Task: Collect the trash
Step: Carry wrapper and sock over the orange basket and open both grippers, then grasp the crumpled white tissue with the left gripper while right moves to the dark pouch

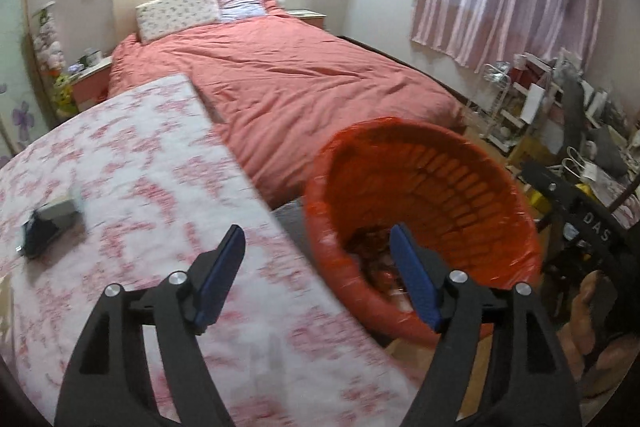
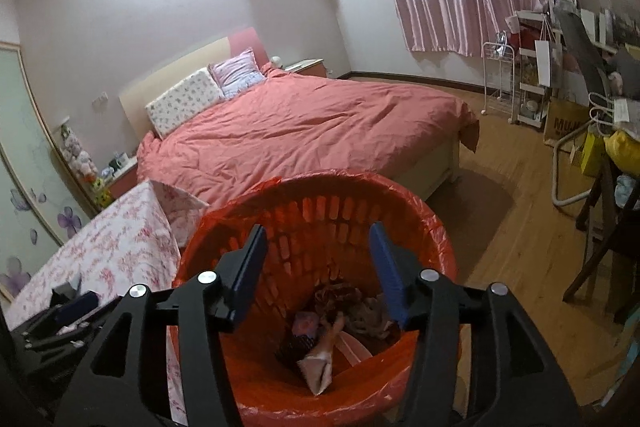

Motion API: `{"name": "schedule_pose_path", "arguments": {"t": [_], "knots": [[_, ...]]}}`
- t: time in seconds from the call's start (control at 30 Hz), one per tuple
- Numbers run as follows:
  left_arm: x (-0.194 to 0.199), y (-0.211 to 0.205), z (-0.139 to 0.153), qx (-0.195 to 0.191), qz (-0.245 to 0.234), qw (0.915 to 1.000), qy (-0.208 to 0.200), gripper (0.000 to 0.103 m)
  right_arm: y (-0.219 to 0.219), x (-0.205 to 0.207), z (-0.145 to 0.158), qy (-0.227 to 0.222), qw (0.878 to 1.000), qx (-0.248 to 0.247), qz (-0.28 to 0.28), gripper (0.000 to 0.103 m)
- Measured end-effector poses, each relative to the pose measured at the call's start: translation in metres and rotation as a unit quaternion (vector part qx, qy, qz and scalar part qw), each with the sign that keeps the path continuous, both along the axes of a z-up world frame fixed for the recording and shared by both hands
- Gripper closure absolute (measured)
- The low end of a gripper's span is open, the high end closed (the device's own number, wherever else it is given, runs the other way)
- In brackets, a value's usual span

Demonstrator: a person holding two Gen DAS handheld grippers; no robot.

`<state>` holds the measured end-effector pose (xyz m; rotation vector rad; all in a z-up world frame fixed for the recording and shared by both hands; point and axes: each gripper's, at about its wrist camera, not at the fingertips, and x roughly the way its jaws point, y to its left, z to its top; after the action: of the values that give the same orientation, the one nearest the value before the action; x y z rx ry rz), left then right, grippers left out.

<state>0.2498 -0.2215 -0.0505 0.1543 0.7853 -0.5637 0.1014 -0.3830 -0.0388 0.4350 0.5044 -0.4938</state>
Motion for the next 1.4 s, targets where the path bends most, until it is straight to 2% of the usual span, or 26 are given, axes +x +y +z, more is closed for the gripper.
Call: {"name": "schedule_pose_path", "arguments": {"t": [0.27,0.43,0.67,0.8,0.93,1.1,1.13,1.2,1.23,1.3,1.33,1.4], "knots": [[-0.001,0.076,0.007,0.018,0.062,0.9978,-0.014,0.027,0.027,0.008,0.009,0.011,0.999,-0.017,0.028,0.044],[-0.003,0.139,0.017,0.023,0.115,0.9927,-0.028,0.025,0.063,0.019,0.015,0.021,0.997,-0.025,0.063,0.044],[-0.007,0.245,0.025,0.042,0.21,0.9753,-0.053,0.019,0.127,0.039,0.021,0.031,0.99,-0.032,0.136,0.041],[-0.004,0.297,0.018,0.052,0.256,0.9641,-0.048,0.018,0.159,0.05,0.018,0.042,0.984,-0.03,0.173,0.041],[0.001,0.318,0.004,0.059,0.268,0.9613,-0.028,0.017,0.184,0.061,0.016,0.053,0.977,-0.022,0.205,0.041],[0.016,0.323,-0.012,0.05,0.273,0.9607,-0.001,0.017,0.208,0.071,0.015,0.063,0.972,-0.017,0.227,0.041],[0.021,0.323,-0.015,0.05,0.275,0.9602,0.005,0.018,0.211,0.074,0.015,0.065,0.971,-0.016,0.23,0.041],[0.03,0.323,-0.021,0.051,0.277,0.9591,0.022,0.027,0.216,0.079,0.012,0.069,0.97,-0.014,0.234,0.041],[0.036,0.325,-0.025,0.05,0.283,0.9571,0.037,0.04,0.221,0.081,0.011,0.072,0.969,-0.013,0.236,0.041],[0.043,0.334,-0.026,0.036,0.293,0.9543,0.044,0.047,0.227,0.087,0.008,0.076,0.968,-0.011,0.241,0.041],[0.045,0.337,-0.024,0.047,0.302,0.9512,0.037,0.058,0.231,0.09,0.007,0.079,0.967,-0.011,0.243,0.041],[0.048,0.348,-0.02,0.06,0.32,0.9451,0.029,0.058,0.238,0.094,0.005,0.083,0.964,-0.013,0.252,0.041]]}}
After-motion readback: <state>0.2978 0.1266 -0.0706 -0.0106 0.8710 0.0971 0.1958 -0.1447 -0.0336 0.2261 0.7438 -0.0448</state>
